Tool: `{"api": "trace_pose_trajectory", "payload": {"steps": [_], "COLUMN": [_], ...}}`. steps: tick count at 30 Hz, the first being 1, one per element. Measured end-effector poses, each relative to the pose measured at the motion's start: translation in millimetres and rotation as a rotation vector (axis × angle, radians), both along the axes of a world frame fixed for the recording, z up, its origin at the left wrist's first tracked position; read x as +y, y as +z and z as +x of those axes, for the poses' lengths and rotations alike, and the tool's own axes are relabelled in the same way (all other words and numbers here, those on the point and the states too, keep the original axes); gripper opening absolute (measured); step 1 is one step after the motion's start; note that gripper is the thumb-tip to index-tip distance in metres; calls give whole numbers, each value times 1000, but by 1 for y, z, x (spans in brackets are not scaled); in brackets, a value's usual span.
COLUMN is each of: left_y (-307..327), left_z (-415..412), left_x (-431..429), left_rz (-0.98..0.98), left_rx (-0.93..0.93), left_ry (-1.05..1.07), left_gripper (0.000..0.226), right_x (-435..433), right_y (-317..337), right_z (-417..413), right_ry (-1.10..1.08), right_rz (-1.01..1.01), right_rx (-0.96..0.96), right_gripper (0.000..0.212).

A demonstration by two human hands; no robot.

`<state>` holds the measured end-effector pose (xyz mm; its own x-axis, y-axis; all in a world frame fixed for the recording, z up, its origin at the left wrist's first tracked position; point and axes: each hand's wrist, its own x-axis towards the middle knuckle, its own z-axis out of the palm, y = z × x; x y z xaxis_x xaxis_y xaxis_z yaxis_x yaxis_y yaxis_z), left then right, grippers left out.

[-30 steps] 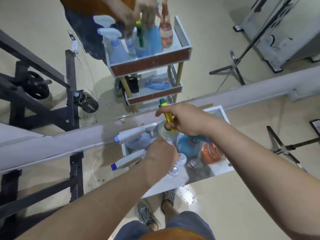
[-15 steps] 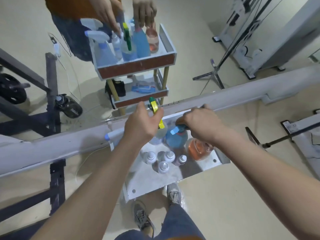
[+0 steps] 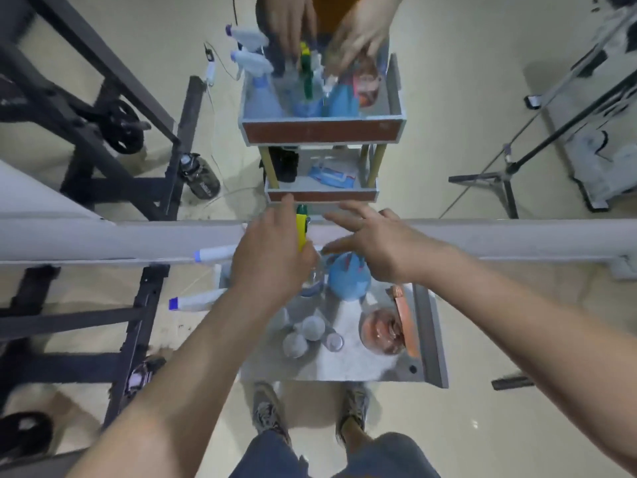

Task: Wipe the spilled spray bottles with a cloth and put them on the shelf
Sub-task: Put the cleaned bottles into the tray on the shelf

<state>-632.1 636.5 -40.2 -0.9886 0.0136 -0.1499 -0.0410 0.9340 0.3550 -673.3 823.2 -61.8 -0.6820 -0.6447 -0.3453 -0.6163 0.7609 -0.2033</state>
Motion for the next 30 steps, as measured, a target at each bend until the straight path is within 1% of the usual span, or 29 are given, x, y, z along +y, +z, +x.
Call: {"api": "trace_pose_trajectory", "payload": {"steps": [1,2,3,4,5,6,7,8,9,10,11,13,14,16,18,21,23,27,30], "left_y": [5,9,9,6,-2,-14,-25,-35,-42,-50,-55,-62,-64,-67,-66,-65,-66,-68,-70], "left_z": [7,15,21,25,26,25,21,18,14,11,8,3,2,0,1,1,0,-1,0], "left_x": [8,17,26,35,43,50,56,61,66,70,73,76,76,75,74,77,79,80,85], "left_rz": [23,91,168,225,232,207,184,180,191,204,204,192,197,227,200,21,-21,36,172], "left_rx": [164,247,225,137,22,-65,-127,-170,-202,-227,-240,-219,-183,-128,-109,-73,-40,-1,-33], "left_ry": [-13,-25,-22,7,26,19,6,1,5,7,3,2,13,42,48,-49,-79,-39,73], "left_gripper": [50,44,38,34,32,33,36,40,44,46,45,38,36,36,38,39,39,35,31], "right_x": [4,11,19,28,38,46,53,55,51,45,37,26,25,30,40,50,50,32,28], "right_y": [6,10,14,16,17,16,14,11,9,3,-4,-16,-20,-18,-13,-6,-7,-22,-32], "right_z": [0,2,8,18,30,43,58,75,90,103,113,122,122,114,99,73,58,52,55], "right_ry": [-78,-185,-341,-531,-716,-871,-968,-1006,-1009,-986,-953,-907,-926,-1018,-1090,-1109,-1104,-1071,-1095], "right_rz": [-142,-318,-480,-595,-661,-670,-624,-532,-448,-408,-371,-249,-199,-226,-266,-267,-288,-242,-279], "right_rx": [-30,-39,-43,-54,-100,-200,-341,-482,-598,-669,-643,-402,-283,-162,-116,-47,-17,-41,-19], "right_gripper": [71,65,52,40,35,44,60,74,79,71,57,37,32,26,22,22,23,28,22]}}
